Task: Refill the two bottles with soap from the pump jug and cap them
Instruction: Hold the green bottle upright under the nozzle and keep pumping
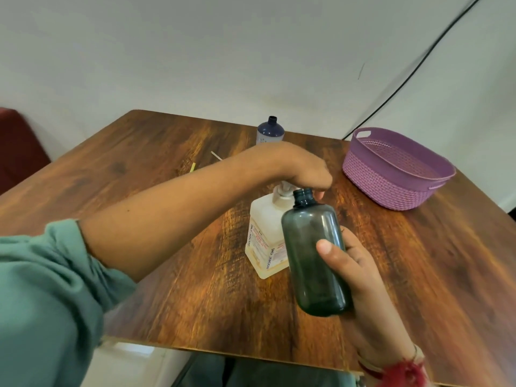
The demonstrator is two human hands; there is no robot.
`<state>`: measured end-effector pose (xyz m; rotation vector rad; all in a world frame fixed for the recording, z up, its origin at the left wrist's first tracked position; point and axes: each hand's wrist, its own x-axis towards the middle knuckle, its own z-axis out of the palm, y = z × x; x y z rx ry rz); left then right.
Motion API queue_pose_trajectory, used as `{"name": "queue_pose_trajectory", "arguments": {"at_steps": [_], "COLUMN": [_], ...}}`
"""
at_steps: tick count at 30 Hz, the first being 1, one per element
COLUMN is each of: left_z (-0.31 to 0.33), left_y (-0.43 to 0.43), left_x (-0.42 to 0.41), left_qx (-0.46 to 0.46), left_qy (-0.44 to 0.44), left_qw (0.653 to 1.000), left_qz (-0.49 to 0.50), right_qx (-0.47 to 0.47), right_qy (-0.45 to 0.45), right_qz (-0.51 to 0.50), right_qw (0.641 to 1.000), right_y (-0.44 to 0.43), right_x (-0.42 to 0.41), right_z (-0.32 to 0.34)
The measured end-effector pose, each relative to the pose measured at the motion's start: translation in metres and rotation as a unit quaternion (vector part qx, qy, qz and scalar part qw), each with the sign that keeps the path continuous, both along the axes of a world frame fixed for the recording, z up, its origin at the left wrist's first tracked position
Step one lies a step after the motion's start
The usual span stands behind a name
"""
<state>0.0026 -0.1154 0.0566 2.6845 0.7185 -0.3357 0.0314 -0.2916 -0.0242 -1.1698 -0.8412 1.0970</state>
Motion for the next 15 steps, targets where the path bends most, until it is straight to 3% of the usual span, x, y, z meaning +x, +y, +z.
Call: {"name": "queue_pose_trajectory", "arguments": {"at_steps": [6,15], "left_z": [-0.001,0.004], "left_y": [-0.005,-0.005], "left_x": [-0.003,-0.005], "left_qx": [-0.035,-0.018], "left_qy": [-0.059,-0.051], "left_qw": [0.997,0.998], "left_qz": [0.026,0.022], "right_qx": [0.001,-0.001], "right_qy": [0.010,0.022], "right_qz": [0.011,0.012], "right_qw": [1.000,1.000], "right_y": [-0.001,-0.004], "right_x": [0.000,-0.003], "right_z": [0.001,0.004]}}
